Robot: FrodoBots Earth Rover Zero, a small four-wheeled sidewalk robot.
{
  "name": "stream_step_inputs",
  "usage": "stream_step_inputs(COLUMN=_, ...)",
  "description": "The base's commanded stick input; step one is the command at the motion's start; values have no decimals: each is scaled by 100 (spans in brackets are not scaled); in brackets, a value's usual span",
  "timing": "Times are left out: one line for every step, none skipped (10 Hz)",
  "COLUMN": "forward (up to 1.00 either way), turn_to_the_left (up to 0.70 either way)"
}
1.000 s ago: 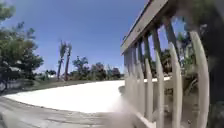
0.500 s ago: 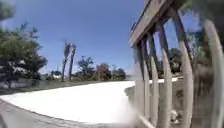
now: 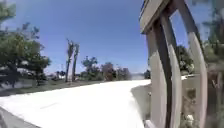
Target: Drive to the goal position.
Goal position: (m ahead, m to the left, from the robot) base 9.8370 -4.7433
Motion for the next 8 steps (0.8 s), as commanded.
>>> stream_step_inputs(forward=70, turn_to_the_left=0)
stream_step_inputs(forward=70, turn_to_the_left=1)
stream_step_inputs(forward=70, turn_to_the_left=12)
stream_step_inputs(forward=70, turn_to_the_left=14)
stream_step_inputs(forward=70, turn_to_the_left=14)
stream_step_inputs(forward=70, turn_to_the_left=14)
stream_step_inputs(forward=70, turn_to_the_left=14)
stream_step_inputs(forward=70, turn_to_the_left=14)
